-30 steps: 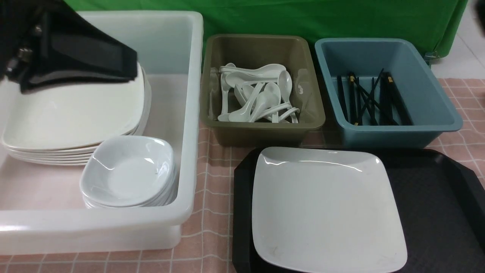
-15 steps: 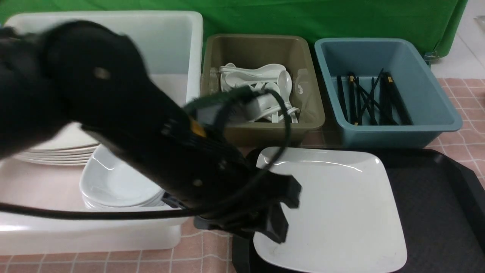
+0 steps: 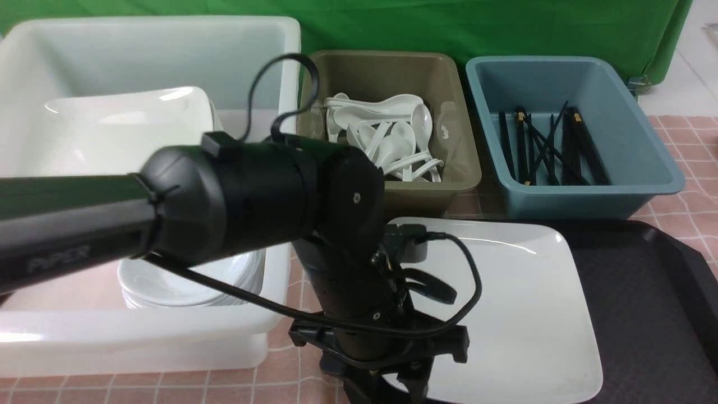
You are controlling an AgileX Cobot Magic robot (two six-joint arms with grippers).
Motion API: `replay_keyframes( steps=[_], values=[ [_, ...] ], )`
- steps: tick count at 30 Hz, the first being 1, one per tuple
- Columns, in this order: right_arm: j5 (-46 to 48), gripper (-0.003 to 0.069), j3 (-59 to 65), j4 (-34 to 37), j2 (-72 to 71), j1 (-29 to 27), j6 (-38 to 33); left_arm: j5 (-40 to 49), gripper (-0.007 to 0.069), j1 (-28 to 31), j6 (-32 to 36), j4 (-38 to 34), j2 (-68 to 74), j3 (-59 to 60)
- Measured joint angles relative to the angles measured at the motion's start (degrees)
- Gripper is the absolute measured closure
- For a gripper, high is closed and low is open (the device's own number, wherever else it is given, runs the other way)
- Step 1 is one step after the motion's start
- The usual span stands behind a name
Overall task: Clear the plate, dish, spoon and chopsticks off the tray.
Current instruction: Use the left arm to grab a plate from the dinner plate
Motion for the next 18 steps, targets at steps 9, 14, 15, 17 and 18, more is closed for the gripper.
replay_keyframes(
  steps=[9, 14, 15, 17, 18],
  values=[
    [0.00, 0.0622, 0.00, -0.06, 0.00, 0.00, 0.00, -5.05, 0.0247, 0.00, -0.29, -2.03, 2.96, -0.04],
    [-0.21, 0.0617, 0.00, -0.06, 0.00, 0.00, 0.06, -5.00, 0.0246, 0.00, -0.29, -5.24, 4.25, -0.04],
    [-0.28, 0.0617, 0.00, -0.06, 0.00, 0.00, 0.06, -4.94, 0.0246, 0.00, -0.29, -5.39, 4.41, -0.11],
    [-0.46, 0.0617, 0.00, -0.06, 0.00, 0.00, 0.06, -4.87, 0.0246, 0.00, -0.29, -5.45, 4.82, -0.11],
    [-0.46, 0.0616, 0.00, -0.06, 0.00, 0.00, 0.06, -4.82, 0.0246, 0.00, -0.29, -5.45, 5.07, -0.11]
  ],
)
